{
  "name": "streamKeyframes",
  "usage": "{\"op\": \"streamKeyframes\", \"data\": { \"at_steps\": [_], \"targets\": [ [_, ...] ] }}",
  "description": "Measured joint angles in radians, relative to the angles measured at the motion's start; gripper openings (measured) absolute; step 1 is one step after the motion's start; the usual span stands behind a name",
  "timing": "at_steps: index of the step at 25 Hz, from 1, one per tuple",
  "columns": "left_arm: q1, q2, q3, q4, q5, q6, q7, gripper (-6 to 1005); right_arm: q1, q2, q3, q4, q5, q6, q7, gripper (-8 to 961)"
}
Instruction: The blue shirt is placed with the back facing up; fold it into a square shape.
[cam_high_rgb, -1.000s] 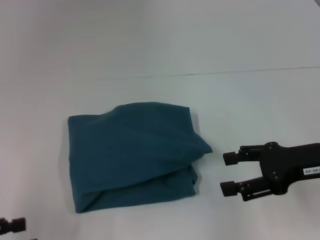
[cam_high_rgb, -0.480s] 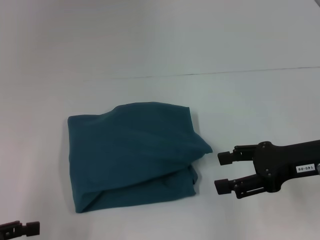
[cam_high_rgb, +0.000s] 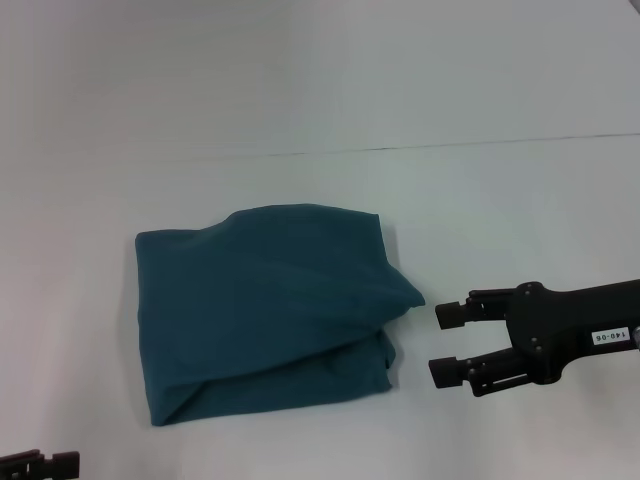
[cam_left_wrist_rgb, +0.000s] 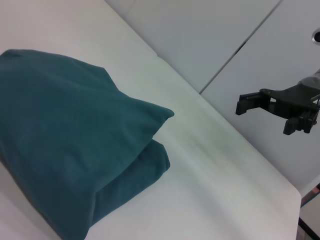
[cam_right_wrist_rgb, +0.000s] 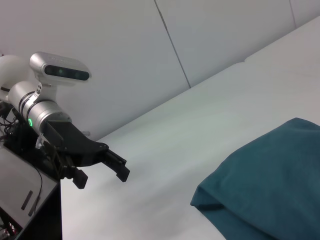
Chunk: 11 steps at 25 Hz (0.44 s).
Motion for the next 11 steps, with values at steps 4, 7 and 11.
{"op": "streamKeyframes", "data": {
  "at_steps": [4,7,11],
  "targets": [
    [-0.001,0.000,0.000,0.004,0.000,0.000,0.000,934,0.000,0.001,-0.003,0.000,0.000,0.000,0.000,940],
    [-0.002,0.000,0.000,0.005,0.000,0.000,-0.001,934,0.000,0.001,-0.003,0.000,0.000,0.000,0.000,940],
    [-0.003,0.000,0.000,0.005,0.000,0.000,-0.001,934,-0.001,0.001,-0.002,0.000,0.000,0.000,-0.001,940]
  ]
}}
